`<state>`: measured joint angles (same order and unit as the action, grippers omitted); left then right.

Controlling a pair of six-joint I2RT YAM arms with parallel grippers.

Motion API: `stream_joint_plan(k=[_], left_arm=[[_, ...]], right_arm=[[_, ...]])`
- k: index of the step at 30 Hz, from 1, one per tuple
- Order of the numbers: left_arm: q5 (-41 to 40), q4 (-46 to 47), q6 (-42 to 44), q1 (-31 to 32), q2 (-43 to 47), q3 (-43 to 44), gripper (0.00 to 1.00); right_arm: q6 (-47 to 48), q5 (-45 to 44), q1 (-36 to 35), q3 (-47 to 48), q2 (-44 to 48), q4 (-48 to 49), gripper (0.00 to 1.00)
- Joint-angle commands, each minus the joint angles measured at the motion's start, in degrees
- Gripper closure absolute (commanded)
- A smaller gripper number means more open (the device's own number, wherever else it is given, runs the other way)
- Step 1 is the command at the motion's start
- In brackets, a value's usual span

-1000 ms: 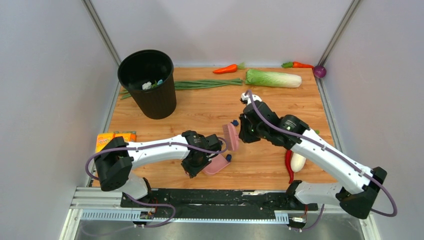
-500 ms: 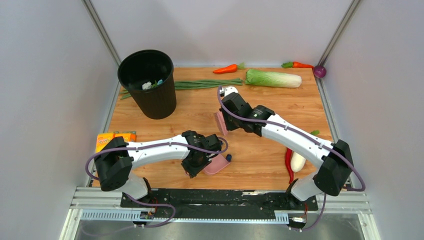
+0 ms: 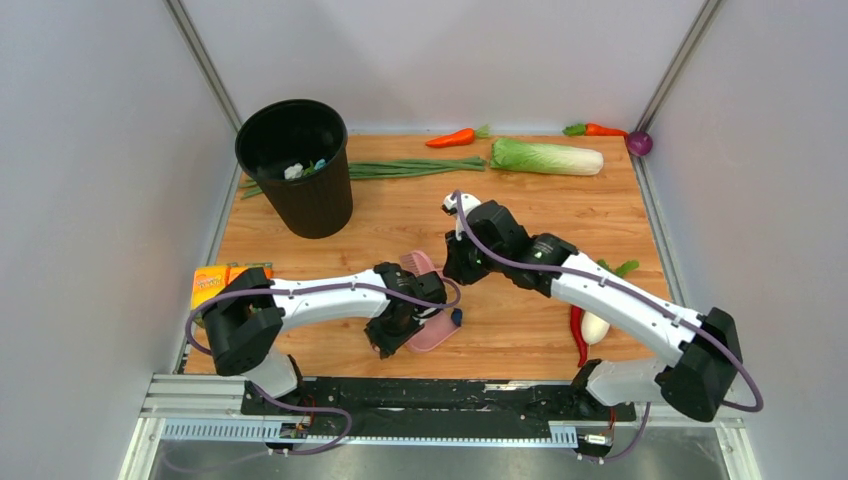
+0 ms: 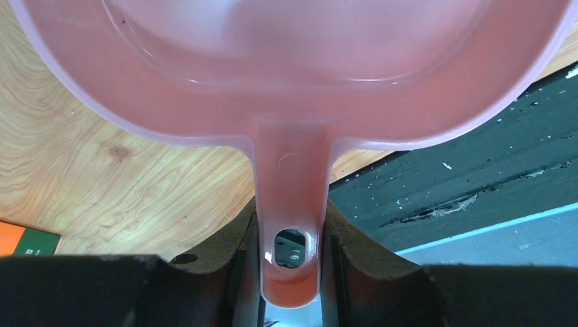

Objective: Sweep away the paper scraps from the table

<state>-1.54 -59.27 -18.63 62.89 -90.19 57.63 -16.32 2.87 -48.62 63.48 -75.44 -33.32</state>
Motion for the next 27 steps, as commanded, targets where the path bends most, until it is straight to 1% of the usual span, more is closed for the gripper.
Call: stream_joint_plan(k=[1, 3, 7, 9, 10, 13, 15, 18, 21, 25, 27], left_arm=[[1.19, 0.29, 1.49, 0.12, -2.96, 0.29, 1.0], [2.49, 0.47, 1.76, 0.12, -4.11, 0.91, 1.0], [2.24, 0.55, 1.76, 0.12, -4.29, 1.0, 1.0], [2.33, 0.73, 1.67, 0.21, -4.11, 0.74, 1.0], [2.33, 0.64, 1.67, 0.13, -3.85, 0.73, 1.0], [2.16, 0.64, 1.58, 0.12, -3.41, 0.82, 1.0], [2.07, 0.47, 1.58, 0.12, -2.97, 0.73, 1.0], [2.07, 0.82, 1.5, 0.12, -2.27, 0.3, 1.0], [1.98, 0.82, 1.49, 0.12, -2.0, 0.21, 1.0], [1.98, 0.73, 1.41, 0.12, -1.92, 0.21, 1.0], [1.98, 0.82, 1.41, 0.12, -1.92, 0.12, 1.0]], right_arm=[[-2.84, 7.14, -0.16, -2.13, 5.12, 3.88, 1.0], [-3.98, 9.07, -0.07, -3.19, 6.35, 3.96, 1.0], [-5.57, 12.33, -0.07, -4.33, 8.02, 3.79, 1.0], [-6.27, 9.01, -0.07, -4.42, 10.12, 3.7, 1.0], [-6.53, 4.03, -0.07, -4.51, 11.35, 3.61, 1.0], [-6.71, -4.78, 1.68, -1.27, 12.68, 0.2, 1.0], [-6.45, -6.91, 3.35, 1.28, 12.42, -2.26, 1.0], [-5.66, -10.25, 3.53, 4.27, 11.98, -5.69, 1.0], [-5.83, -14.29, 3.62, 6.56, 10.32, -12.88, 1.0], [-8.11, -19.21, 3.62, 6.22, 8.99, -21.68, 1.0], [-9.78, -19.84, 3.62, 5.08, 9.43, -24.15, 1.0]])
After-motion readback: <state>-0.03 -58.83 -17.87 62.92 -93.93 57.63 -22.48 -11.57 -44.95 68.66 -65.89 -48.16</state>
